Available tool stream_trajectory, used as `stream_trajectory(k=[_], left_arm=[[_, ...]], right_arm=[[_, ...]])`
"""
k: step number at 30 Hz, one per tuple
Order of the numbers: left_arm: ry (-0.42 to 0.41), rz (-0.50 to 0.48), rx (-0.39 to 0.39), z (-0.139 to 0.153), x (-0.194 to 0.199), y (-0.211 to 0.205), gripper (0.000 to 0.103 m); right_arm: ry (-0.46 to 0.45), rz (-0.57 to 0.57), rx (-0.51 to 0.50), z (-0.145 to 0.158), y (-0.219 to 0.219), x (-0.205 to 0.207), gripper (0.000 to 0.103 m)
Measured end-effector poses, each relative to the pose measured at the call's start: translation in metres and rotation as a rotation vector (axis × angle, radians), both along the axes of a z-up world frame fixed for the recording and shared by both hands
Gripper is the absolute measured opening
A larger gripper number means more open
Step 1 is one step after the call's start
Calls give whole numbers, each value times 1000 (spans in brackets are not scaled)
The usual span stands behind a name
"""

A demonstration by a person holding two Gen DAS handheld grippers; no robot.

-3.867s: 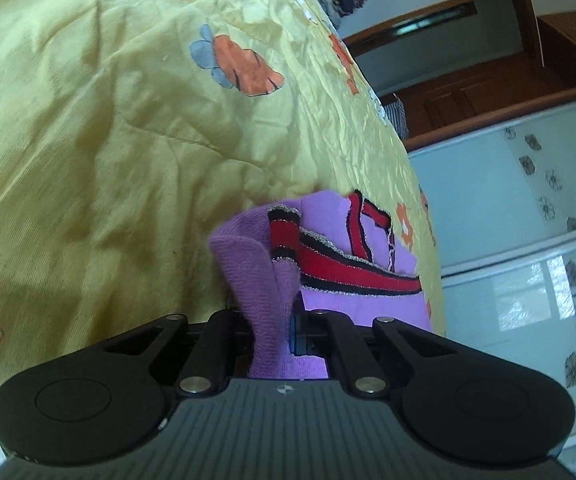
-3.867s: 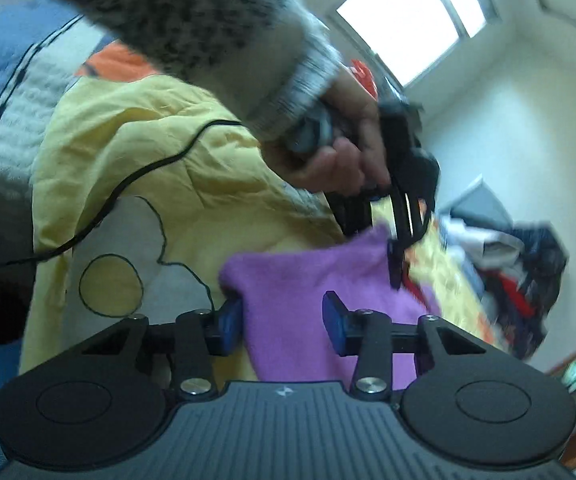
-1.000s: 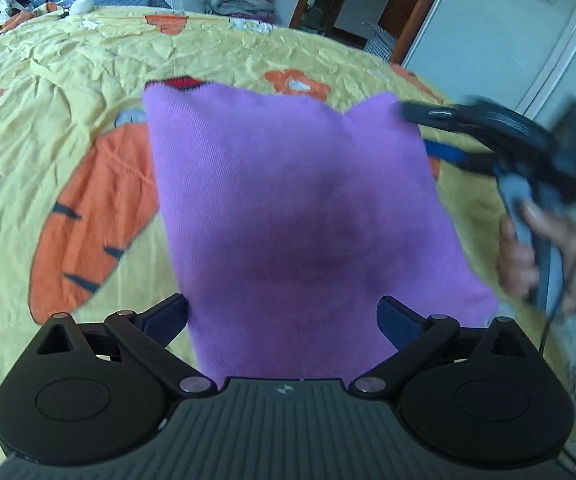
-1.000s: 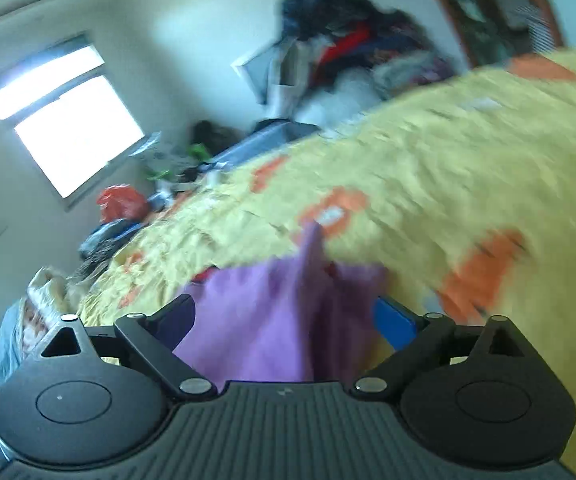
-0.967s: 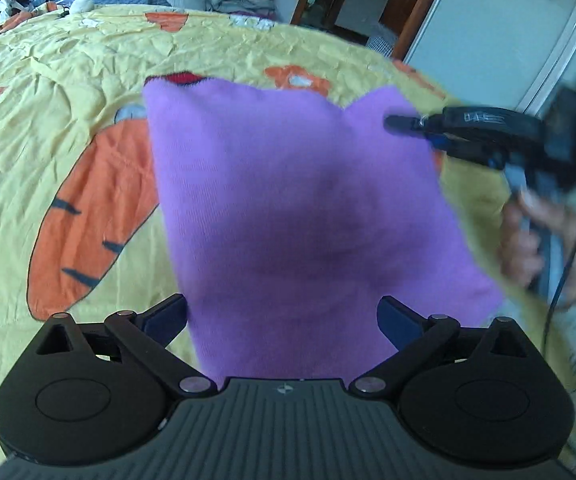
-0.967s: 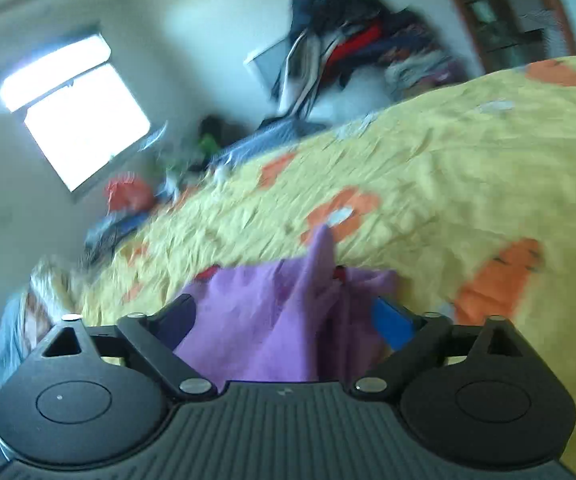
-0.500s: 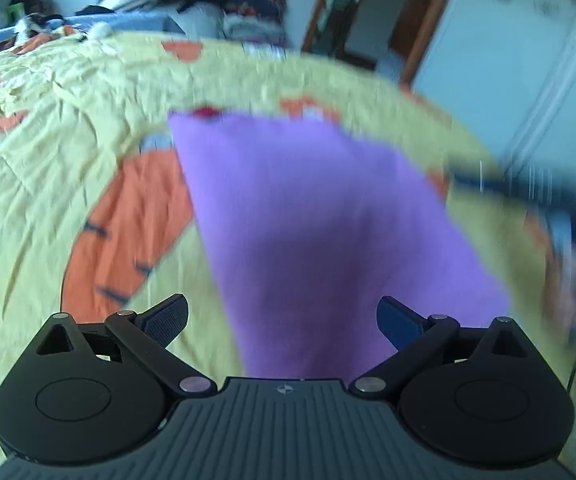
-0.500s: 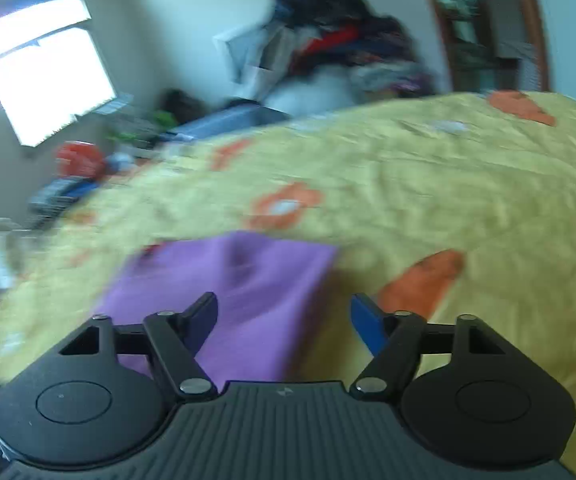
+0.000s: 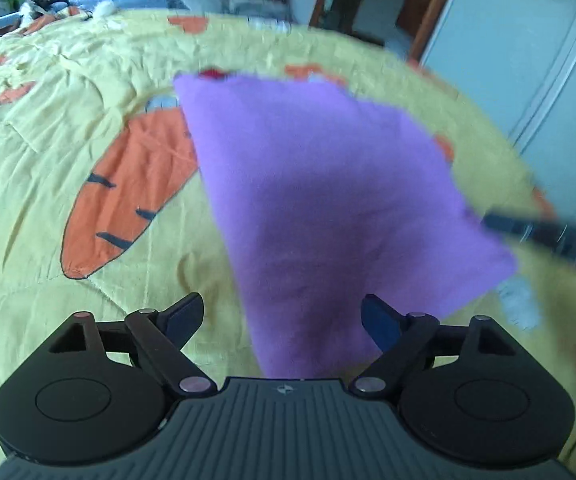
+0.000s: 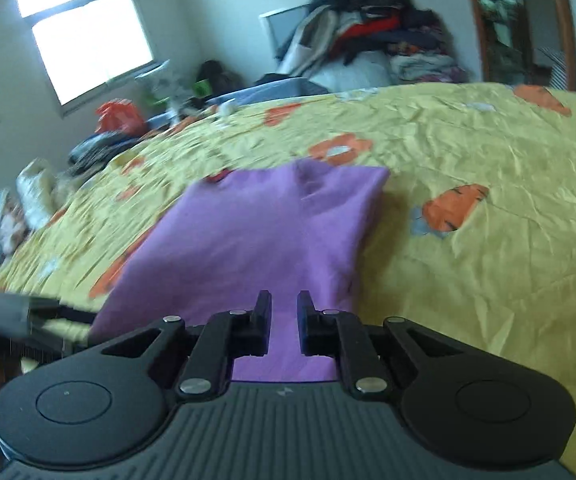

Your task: Fold small clothes

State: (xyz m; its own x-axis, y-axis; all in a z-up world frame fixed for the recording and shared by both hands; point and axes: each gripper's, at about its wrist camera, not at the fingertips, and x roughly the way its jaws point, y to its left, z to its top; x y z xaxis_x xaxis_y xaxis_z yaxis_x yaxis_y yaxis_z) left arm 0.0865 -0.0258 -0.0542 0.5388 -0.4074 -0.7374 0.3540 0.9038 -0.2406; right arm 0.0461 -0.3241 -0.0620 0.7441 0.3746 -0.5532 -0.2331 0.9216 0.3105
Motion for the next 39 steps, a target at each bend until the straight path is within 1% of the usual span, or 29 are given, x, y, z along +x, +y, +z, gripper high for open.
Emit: stream_trajectory(k=[2, 3, 4, 5, 8, 9, 10, 12, 13, 14, 16, 17, 18, 19, 20, 21, 22, 23, 24, 26, 27, 28, 29, 30, 32, 33, 35, 37, 39], left_arm=[[-40, -15, -77, 9, -9, -1, 89], [-53, -27, -110, 12, -10, -3, 89], [-68, -40, -119, 14, -11, -9, 89], [-78, -60, -115, 15, -12, -15, 90], [-68, -118, -73, 7, -9, -35, 90], [-67, -133, -46, 4, -9, -40, 90], [-68, -139, -14, 1, -9, -45, 90], [-33, -146, 31, -10, -6, -49, 90], [-42, -138, 37, -14, -7, -47, 90], [-63, -143, 39, -17, -10, -45, 90], [-100, -163, 80, -21, -18, -44, 90], [-115, -163, 91, -22, -22, -43, 91], [-123, -168, 100, -23, -24, -43, 91], [-117, -171, 108, -22, -25, -41, 91], [-91, -166, 103, -16, -20, -40, 90], [-65, -149, 76, -9, -10, -37, 90], [-58, -121, 27, 2, 2, -33, 90], [-76, -96, 0, 13, 14, -31, 93], [-98, -76, -6, 23, 29, -33, 95], [-138, -30, -4, 37, 69, -39, 97], [-119, -16, -38, 37, 94, -42, 97], [-73, -8, -64, 34, 118, -45, 96], [-33, 20, -80, 28, 139, -48, 87], [-15, 40, -91, 22, 155, -50, 87], [34, 59, -81, 3, 181, -56, 83], [42, 81, -73, -7, 188, -56, 83], [-21, 73, -38, -17, 190, -58, 86], [-40, 82, -39, -21, 190, -58, 86], [-57, 92, -32, -25, 189, -55, 86]], right_arm=[[29, 25, -41, -9, 9, -6, 13], [59, 15, -103, -18, 15, -6, 12], [56, 6, -168, -26, 20, -10, 12], [20, 16, -188, -28, 23, -17, 12], [47, 18, -181, -16, 21, -13, 14], [29, 15, -172, -10, 19, -8, 14], [8, 13, -167, -6, 18, 1, 14], [-27, 7, -163, 3, 15, 27, 14], [-47, 13, -153, 5, 13, 40, 14], [-45, 23, -148, 6, 13, 59, 14], [-24, 51, -135, 1, 16, 95, 14], [-7, 62, -147, -4, 19, 112, 13], [27, 46, -224, -16, 24, 130, 13], [23, 41, -266, -25, 26, 142, 12], [4, 43, -243, -28, 23, 148, 12], [22, 36, -219, -24, 20, 154, 12], [24, 27, -230, -17, 20, 156, 13], [5, 11, -260, -12, 22, 155, 14], [-13, -4, -269, -7, 23, 155, 14], [-8, -1, -222, -1, 20, 159, 14], [-2, 0, -220, -1, 20, 163, 14], [2, 1, -239, -3, 22, 167, 14], [11, 5, -253, -5, 24, 173, 14], [29, 11, -253, -9, 26, 178, 14], [46, 1, -259, -16, 27, 186, 14], [50, -2, -259, -18, 27, 188, 14], [48, -20, -279, -22, 25, 189, 14], [47, -26, -279, -24, 23, 193, 16], [45, -56, -280, -28, 18, 195, 30]])
